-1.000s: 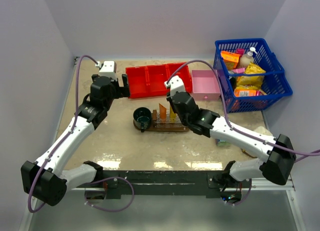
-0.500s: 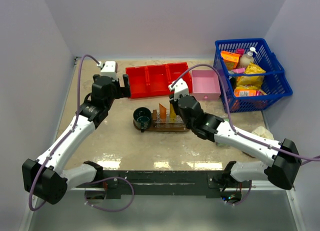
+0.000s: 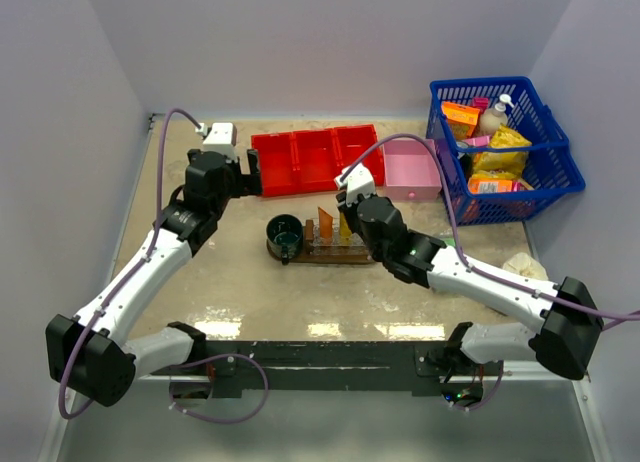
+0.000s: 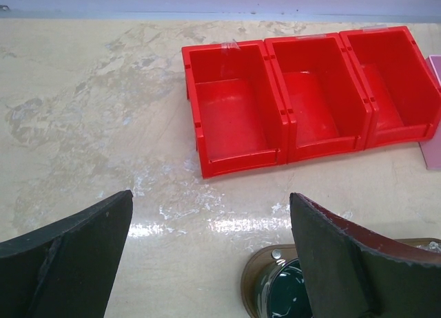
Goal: Prepare toiletry sets of a toothbrush and toothpaste on the tray
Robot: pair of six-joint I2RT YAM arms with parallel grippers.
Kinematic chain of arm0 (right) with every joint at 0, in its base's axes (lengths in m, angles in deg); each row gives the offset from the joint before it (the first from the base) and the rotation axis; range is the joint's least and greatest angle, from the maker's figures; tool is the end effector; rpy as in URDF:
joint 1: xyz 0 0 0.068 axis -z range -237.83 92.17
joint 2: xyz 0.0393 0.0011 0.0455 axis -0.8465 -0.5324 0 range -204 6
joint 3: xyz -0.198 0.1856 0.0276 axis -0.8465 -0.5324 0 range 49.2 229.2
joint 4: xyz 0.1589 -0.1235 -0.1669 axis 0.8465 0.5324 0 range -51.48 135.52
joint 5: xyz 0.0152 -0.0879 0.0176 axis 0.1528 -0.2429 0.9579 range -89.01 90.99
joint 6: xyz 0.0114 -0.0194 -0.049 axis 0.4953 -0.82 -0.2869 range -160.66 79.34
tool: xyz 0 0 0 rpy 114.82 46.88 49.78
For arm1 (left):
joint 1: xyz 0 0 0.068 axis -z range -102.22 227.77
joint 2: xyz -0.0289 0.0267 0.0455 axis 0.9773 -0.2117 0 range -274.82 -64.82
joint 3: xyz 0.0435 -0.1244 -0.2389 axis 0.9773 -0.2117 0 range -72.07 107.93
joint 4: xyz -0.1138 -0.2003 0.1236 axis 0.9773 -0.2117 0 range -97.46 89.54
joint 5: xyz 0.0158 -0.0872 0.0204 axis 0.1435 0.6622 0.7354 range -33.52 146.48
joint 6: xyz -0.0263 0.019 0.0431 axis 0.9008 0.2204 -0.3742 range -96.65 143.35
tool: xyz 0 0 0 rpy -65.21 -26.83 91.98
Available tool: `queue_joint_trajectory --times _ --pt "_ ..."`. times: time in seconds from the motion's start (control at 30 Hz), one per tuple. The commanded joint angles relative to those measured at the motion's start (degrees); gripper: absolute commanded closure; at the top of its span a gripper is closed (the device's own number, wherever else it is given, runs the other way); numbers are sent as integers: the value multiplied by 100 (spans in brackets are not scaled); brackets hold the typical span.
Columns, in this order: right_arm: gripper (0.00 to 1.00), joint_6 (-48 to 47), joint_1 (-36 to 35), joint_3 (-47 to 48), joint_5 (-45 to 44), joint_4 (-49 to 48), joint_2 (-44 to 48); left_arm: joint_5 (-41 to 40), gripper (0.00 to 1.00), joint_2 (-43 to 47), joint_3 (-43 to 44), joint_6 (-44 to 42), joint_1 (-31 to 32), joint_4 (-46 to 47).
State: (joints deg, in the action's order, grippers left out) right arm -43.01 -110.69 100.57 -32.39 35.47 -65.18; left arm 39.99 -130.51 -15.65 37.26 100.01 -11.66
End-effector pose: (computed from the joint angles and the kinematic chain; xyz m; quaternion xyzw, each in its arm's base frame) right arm 0.1878 0.2152 0.3070 -0.2043 0.7606 0.0353 0.6152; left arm 0.2483 -0.0906 0.3360 -0.0226 0.8168 -0.0630 0.5730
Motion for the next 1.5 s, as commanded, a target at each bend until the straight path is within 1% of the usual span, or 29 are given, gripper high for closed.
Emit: queue_joint_trajectory --times 0.0,0.43,0.8,1.1,1.2,1.33,1.47 --pt "100 -64 -14 -84 25 -381 174 67 0 -23 44 -38 -35 276" --pt "99 -81 -22 -101 87 -302 -1 111 0 -75 62 -29 -35 285" --pt "94 -143 -66 -110 52 -231 -159 137 0 -102 62 -11 -35 268" --pt "85 -143 -75 -110 17 -231 -203 146 0 -102 62 -11 -35 276" --pt "81 -143 -75 -110 8 -231 -204 146 0 -110 70 -11 -35 276" --pt "71 -143 -75 -119 -10 -231 -221 155 0 -102 62 -11 -35 276" --pt "63 -134 -75 -119 -19 -249 -195 164 0 -102 62 -11 -35 276"
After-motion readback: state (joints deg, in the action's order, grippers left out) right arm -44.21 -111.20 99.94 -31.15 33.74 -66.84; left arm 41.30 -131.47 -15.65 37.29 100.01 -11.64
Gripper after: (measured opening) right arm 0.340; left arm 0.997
